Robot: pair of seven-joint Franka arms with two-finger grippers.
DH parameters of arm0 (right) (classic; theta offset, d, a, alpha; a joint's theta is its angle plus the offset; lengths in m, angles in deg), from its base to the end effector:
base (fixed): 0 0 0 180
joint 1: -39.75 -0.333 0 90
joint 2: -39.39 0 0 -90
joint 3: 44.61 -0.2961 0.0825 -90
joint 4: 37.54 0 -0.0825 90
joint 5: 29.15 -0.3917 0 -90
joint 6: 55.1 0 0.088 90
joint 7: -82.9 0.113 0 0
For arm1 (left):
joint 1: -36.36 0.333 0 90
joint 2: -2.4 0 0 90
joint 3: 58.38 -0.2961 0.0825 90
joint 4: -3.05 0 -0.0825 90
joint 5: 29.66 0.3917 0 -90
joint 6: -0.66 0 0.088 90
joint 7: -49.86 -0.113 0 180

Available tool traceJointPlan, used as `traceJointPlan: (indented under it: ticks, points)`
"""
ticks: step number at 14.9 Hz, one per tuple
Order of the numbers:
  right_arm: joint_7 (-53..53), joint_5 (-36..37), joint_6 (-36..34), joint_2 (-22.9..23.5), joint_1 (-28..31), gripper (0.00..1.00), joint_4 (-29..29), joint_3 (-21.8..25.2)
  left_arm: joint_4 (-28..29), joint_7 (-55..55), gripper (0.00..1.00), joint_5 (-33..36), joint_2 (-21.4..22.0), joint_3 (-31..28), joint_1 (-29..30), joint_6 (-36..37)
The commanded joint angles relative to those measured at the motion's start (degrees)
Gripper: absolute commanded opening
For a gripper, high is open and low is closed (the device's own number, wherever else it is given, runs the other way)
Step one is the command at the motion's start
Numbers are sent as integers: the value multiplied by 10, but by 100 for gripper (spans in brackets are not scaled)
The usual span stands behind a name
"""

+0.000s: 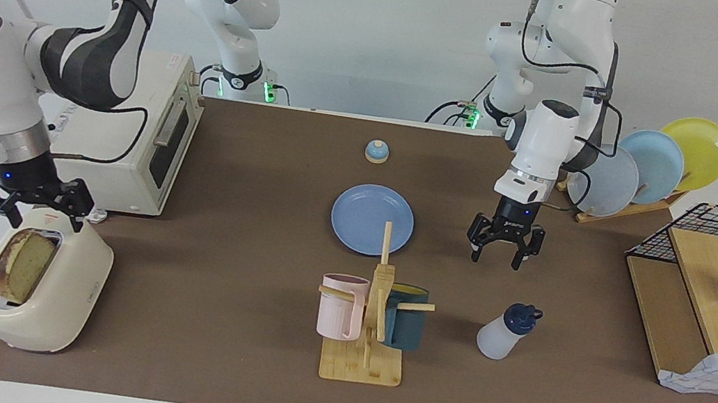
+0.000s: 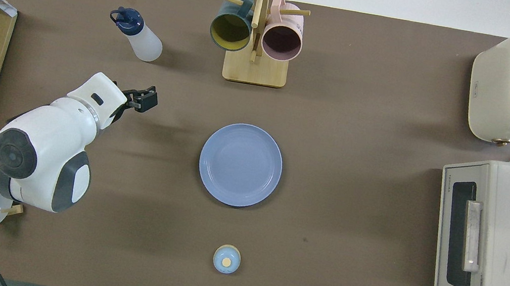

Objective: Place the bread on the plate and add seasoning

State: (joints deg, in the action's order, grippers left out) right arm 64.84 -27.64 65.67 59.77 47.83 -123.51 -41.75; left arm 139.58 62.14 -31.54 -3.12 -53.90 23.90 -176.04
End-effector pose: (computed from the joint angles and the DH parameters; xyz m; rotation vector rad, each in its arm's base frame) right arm 0.6808 -0.1285 0.4635 3.0107 0.2114 0.3546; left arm 0.5300 -0.1585 0.3188 2.8474 -0.0662 0.8529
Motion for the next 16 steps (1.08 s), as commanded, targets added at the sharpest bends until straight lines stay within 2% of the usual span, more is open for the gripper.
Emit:
traceJointPlan:
  ticks: [1,6,7,11,16]
  points:
    - [-51,21,9,0,18,100,5,-8,-30,-2,100,-1,-40,-3,-5,-25]
    - [-50,31,69,20,24,99,2,-8,-63,-5,100,32,-63,-7,-5,-19]
    - [-45,30,67,20,19,97,3,-8,-72,-5,100,33,-69,-7,-5,-18]
    - [-45,31,48,21,18,79,8,-14,-98,-5,100,55,-81,-24,-10,-2]
    - [-69,31,46,24,25,78,20,-15,-129,-4,100,69,-107,-39,-12,-2]
